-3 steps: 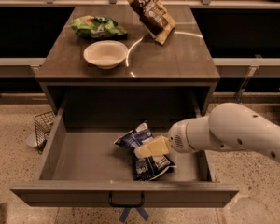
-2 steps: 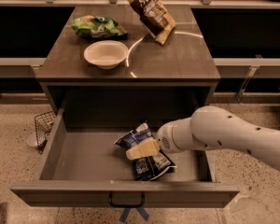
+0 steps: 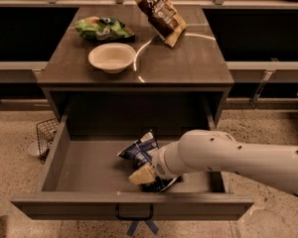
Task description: Pick blue chip bag from top drawer and place on counter
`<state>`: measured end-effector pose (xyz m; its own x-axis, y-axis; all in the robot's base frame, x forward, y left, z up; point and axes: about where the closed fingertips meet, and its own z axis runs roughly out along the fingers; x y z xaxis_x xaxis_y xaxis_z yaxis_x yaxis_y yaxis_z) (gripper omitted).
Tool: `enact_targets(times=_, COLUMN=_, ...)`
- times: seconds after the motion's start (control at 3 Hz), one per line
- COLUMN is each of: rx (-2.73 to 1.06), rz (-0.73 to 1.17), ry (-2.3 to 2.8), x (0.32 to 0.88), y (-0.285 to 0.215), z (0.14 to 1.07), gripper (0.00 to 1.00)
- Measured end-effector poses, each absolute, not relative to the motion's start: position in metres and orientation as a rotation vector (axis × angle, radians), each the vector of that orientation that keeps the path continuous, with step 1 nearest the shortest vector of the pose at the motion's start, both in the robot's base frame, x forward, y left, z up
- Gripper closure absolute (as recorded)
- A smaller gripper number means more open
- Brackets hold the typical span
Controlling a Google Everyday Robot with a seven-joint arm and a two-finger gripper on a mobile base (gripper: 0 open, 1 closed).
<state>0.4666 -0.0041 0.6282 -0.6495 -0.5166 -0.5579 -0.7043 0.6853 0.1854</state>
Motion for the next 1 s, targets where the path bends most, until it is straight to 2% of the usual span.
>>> enact_targets(times=0.67, rx=-0.988, rz=0.486, ry=2.377, x=0.471, y=-0.007, z=0.630, gripper=0.72)
enact_targets(times=1.0, rx=-0.998, rz=0.484, ry=2.290, x=0.468, y=-0.010, z=0.690, gripper=0.95)
